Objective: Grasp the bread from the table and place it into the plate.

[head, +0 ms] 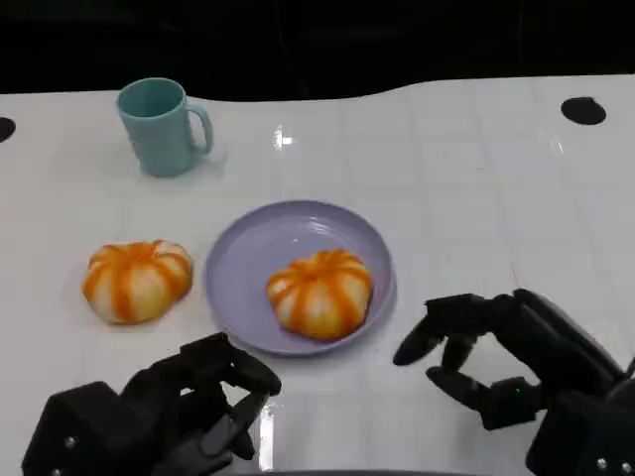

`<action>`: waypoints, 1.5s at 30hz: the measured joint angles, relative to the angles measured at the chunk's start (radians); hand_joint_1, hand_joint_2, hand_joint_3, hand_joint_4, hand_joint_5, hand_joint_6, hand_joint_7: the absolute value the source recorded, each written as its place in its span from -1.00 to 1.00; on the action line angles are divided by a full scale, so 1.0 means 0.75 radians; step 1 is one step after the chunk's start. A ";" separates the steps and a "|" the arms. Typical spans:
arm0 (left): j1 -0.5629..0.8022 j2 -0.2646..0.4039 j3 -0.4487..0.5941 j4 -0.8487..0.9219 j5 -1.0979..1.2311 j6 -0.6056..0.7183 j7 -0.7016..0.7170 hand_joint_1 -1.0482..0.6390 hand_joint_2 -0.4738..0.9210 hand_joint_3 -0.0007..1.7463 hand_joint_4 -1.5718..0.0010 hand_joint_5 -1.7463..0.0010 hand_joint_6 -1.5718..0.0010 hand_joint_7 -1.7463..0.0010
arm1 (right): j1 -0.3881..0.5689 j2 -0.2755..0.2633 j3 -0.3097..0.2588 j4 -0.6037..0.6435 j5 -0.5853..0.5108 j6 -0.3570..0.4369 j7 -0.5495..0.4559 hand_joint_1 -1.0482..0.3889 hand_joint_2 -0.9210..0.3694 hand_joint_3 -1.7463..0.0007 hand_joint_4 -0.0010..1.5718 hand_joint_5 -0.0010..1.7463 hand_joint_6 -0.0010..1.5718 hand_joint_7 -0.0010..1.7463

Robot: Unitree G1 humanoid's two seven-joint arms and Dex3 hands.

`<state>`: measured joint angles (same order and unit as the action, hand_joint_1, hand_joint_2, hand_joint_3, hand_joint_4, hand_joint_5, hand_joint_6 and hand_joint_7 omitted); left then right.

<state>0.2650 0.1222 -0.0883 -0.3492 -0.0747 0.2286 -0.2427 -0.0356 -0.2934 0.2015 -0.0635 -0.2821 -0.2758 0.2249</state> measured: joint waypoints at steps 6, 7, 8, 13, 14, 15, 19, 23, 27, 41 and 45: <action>0.000 0.003 0.001 -0.001 -0.002 0.000 -0.001 -0.28 1.00 -0.47 0.21 -1.00 0.21 -0.48 | 0.070 -0.048 -0.020 -0.082 -0.016 0.001 0.015 0.21 -0.21 -0.33 -0.02 0.94 0.04 0.45; 0.001 0.004 0.002 -0.001 -0.002 0.000 -0.001 -0.28 1.00 -0.47 0.21 -1.00 0.21 -0.48 | 0.088 -0.066 -0.025 -0.108 -0.028 0.003 0.021 0.21 -0.20 -0.34 0.01 0.98 0.05 0.45; 0.003 0.005 0.002 -0.003 -0.002 0.002 0.000 -0.28 1.00 -0.47 0.20 -1.00 0.20 -0.48 | 0.108 -0.080 -0.034 -0.135 -0.034 0.008 0.026 0.22 -0.19 -0.35 0.03 0.99 0.05 0.46; 0.005 0.007 0.004 -0.018 -0.008 0.014 -0.001 -0.28 1.00 -0.47 0.21 -1.00 0.20 -0.47 | 0.199 -0.105 -0.082 -0.243 -0.034 0.057 0.051 0.24 -0.20 -0.34 0.07 1.00 0.02 0.47; 0.005 0.008 0.004 -0.018 -0.010 0.016 -0.001 -0.29 1.00 -0.47 0.21 -1.00 0.21 -0.47 | 0.216 -0.108 -0.089 -0.261 -0.034 0.064 0.058 0.24 -0.23 -0.30 0.04 1.00 0.01 0.44; 0.005 0.011 0.004 -0.018 -0.010 0.017 -0.001 -0.29 1.00 -0.47 0.21 -1.00 0.21 -0.47 | 0.227 -0.109 -0.095 -0.272 -0.034 0.075 0.063 0.25 -0.24 -0.28 0.03 1.00 0.01 0.43; 0.004 0.021 0.009 -0.018 -0.014 0.016 -0.001 -0.29 1.00 -0.47 0.21 -1.00 0.21 -0.46 | 0.264 -0.115 -0.111 -0.312 -0.033 0.086 0.074 0.27 -0.29 -0.23 0.01 1.00 0.02 0.38; 0.005 0.027 0.018 -0.018 -0.020 0.016 -0.001 -0.27 1.00 -0.46 0.21 -1.00 0.22 -0.46 | 0.308 -0.115 -0.114 -0.345 -0.055 0.107 0.076 0.27 -0.26 -0.23 0.02 1.00 0.05 0.37; 0.005 0.029 0.019 -0.018 -0.030 0.017 -0.002 -0.26 1.00 -0.46 0.23 -1.00 0.23 -0.46 | 0.318 -0.108 -0.113 -0.345 -0.119 0.097 0.021 0.30 -0.21 -0.28 0.08 0.98 0.08 0.36; 0.013 0.059 0.038 0.001 -0.040 -0.013 -0.009 -0.24 1.00 -0.44 0.22 -1.00 0.22 -0.47 | 0.310 -0.095 -0.095 -0.232 -0.242 -0.022 -0.122 0.32 -0.16 -0.23 0.22 1.00 0.13 0.30; 0.013 0.064 0.048 0.015 -0.042 -0.022 -0.021 -0.23 1.00 -0.44 0.21 -1.00 0.22 -0.48 | 0.304 -0.087 -0.087 -0.211 -0.249 -0.025 -0.137 0.32 -0.17 -0.19 0.22 1.00 0.16 0.25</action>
<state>0.2746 0.1705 -0.0521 -0.3380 -0.1062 0.2118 -0.2587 0.1927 -0.3590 0.1362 -0.2218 -0.4691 -0.2944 0.1224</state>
